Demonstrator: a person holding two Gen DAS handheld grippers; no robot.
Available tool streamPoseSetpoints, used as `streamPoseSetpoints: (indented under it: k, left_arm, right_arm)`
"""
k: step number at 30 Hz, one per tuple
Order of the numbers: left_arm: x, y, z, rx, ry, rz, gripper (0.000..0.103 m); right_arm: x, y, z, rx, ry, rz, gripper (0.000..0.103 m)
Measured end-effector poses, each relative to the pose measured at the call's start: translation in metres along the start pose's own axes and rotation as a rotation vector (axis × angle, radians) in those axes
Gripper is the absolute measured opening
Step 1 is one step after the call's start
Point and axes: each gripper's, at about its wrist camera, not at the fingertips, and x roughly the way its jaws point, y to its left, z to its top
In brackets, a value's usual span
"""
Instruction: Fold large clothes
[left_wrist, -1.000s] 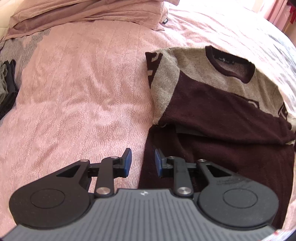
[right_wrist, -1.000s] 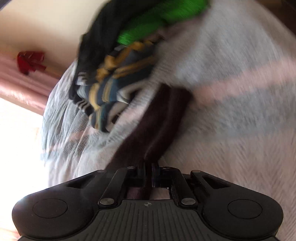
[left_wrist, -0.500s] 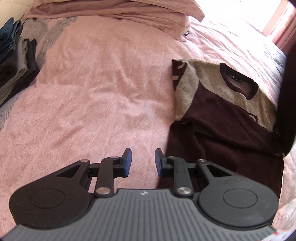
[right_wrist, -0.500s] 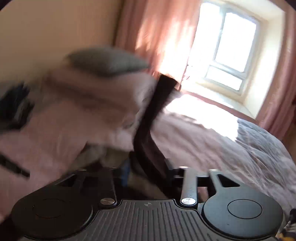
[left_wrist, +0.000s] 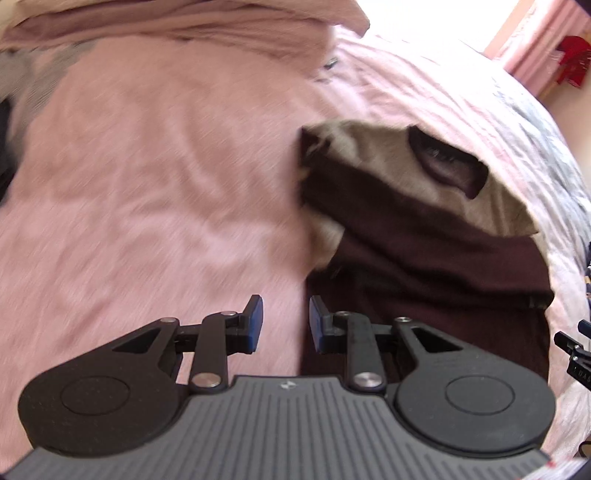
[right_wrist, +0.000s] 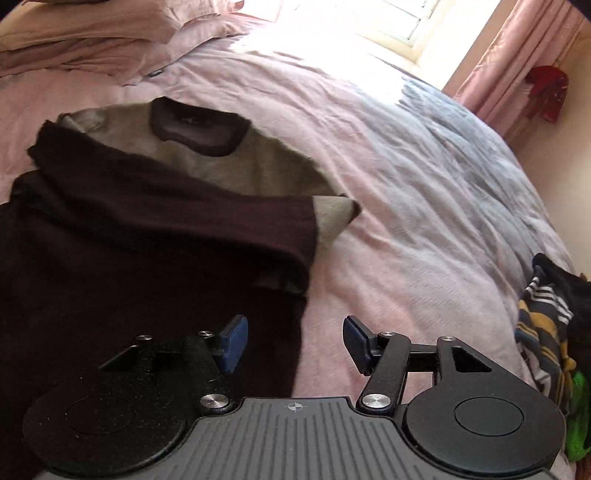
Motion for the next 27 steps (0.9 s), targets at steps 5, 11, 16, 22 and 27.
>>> streamPoseSetpoints:
  k: [5, 11, 16, 22, 27]
  left_arm:
    - [0.030, -0.005, 0.038, -0.015, -0.023, -0.063, 0.037]
    - [0.060, -0.001, 0.064, -0.089, -0.053, -0.101, 0.030]
    - [0.053, 0.000, 0.055, -0.109, -0.090, -0.142, 0.000]
    - [0.060, 0.001, 0.034, -0.056, -0.005, 0.106, 0.000]
    - [0.023, -0.049, 0.054, 0.106, -0.175, -0.005, 0.007]
  right_arm:
    - [0.008, -0.006, 0.014, -0.037, -0.063, -0.041, 0.049]
    - [0.033, 0.006, 0.021, -0.128, -0.107, -0.034, 0.035]
    - [0.056, 0.006, 0.012, -0.241, -0.097, -0.011, 0.000]
    - [0.072, -0.005, -0.001, -0.269, 0.046, 0.057, 0.004]
    - [0.036, -0.036, 0.013, -0.068, -0.108, 0.143, 0.040]
